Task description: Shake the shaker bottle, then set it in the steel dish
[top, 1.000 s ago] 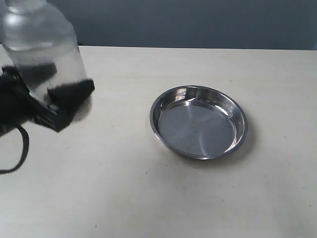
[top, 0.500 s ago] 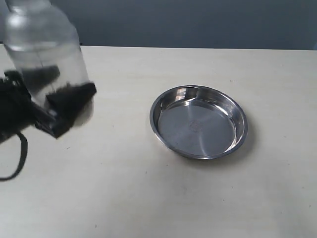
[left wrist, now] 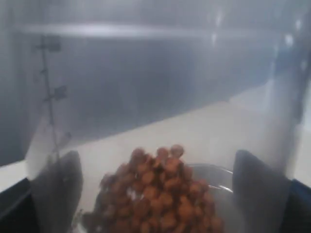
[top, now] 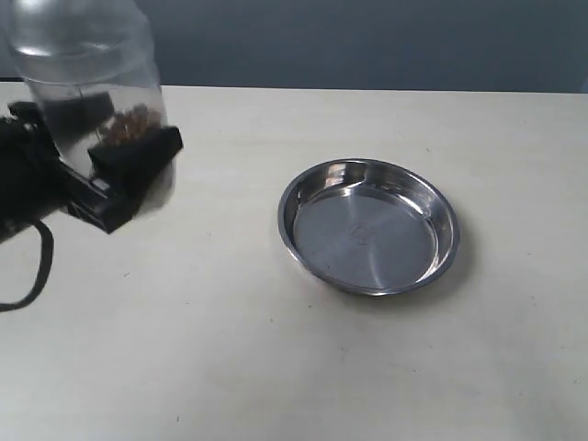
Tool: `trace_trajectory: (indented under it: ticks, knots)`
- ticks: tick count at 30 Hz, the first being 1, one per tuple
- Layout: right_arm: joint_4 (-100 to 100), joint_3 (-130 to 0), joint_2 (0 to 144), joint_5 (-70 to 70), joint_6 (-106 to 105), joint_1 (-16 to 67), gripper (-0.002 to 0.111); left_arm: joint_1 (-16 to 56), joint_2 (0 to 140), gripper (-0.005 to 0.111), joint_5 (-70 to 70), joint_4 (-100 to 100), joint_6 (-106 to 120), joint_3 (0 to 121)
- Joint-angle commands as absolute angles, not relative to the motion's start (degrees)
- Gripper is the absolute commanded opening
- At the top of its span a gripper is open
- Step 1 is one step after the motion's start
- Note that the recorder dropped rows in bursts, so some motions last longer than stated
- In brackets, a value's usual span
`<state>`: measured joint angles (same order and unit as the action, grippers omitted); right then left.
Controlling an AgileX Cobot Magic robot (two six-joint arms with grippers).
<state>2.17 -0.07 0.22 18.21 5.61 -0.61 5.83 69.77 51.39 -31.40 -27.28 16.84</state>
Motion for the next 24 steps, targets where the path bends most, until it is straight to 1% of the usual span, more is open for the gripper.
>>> trace_trajectory:
  ticks: [1,2,4,5,6,7,9,10,11,12,14,16,17,19,20,22,23,24]
  knots:
    - [2.0,0.0,0.0,17.7,5.3,-0.5,-0.001,5.9,73.6,0.0,30.9,-21.4,-21.7,15.8]
    - [2.0,0.0,0.0,17.7,5.3,-0.5,-0.001,5.9,74.6,0.0,35.8,-23.2,-23.4,15.3]
    - [2.0,0.0,0.0,17.7,5.3,-0.5,-0.001,6.0,72.7,0.0,53.6,-34.2,-29.2,15.8]
    - [2.0,0.0,0.0,17.7,5.3,-0.4,-0.001,6.0,70.7,0.0,61.3,-35.8,-31.1,17.0]
    - [2.0,0.0,0.0,17.7,5.3,-0.4,-0.001,6.0,68.7,0.0,63.1,-35.6,-32.1,18.3]
    - [2.0,0.0,0.0,17.7,5.3,-0.5,-0.001,6.0,66.2,0.0,57.5,-34.2,-32.5,19.9]
    - [2.0,0.0,0.0,17.7,5.3,-0.5,-0.001,6.4,64.2,0.0,34.3,-32.9,-30.8,21.4]
    - [2.0,0.0,0.0,17.7,5.3,-0.5,-0.001,7.0,66.2,0.0,23.9,-32.7,-27.7,20.0]
    - [2.0,0.0,0.0,17.7,5.3,-0.5,-0.001,7.1,68.4,0.0,22.7,-30.8,-26.3,18.1]
    - [2.0,0.0,0.0,17.7,5.3,-0.5,-0.001,7.1,71.6,0.0,26.8,-26.8,-25.7,15.5]
    - [2.5,0.0,0.0,17.7,5.3,-0.7,-0.001,7.5,75.2,0.0,43.2,-26.9,-27.7,12.3]
    - [2.8,0.0,0.0,17.5,5.3,-0.4,-0.001,7.5,74.2,0.0,63.8,-32.8,-29.7,12.4]
    - [2.8,0.0,0.0,17.5,5.3,-0.4,-0.001,7.5,73.2,0.0,70.0,-33.2,-29.7,13.6]
    - [2.9,0.0,0.0,17.5,5.3,-0.5,-0.001,7.6,68.7,0.0,70.0,-31.9,-30.0,17.1]
    - [2.9,0.0,0.0,17.5,5.3,-0.5,-0.001,7.7,65.8,0.0,64.2,-32.2,-29.9,19.1]
    - [2.9,0.0,0.0,17.5,5.3,-0.5,-0.001,9.2,62.8,0.0,35.8,-34.1,-29.8,21.3]
    - [2.9,0.0,0.0,17.5,5.3,-0.5,-0.001,10.4,63.4,0.0,25.4,-33.6,-27.3,20.6]
    - [2.9,0.0,0.0,17.5,5.3,-0.5,-0.001,10.6,64.7,0.0,20.4,-32.3,-24.4,19.4]
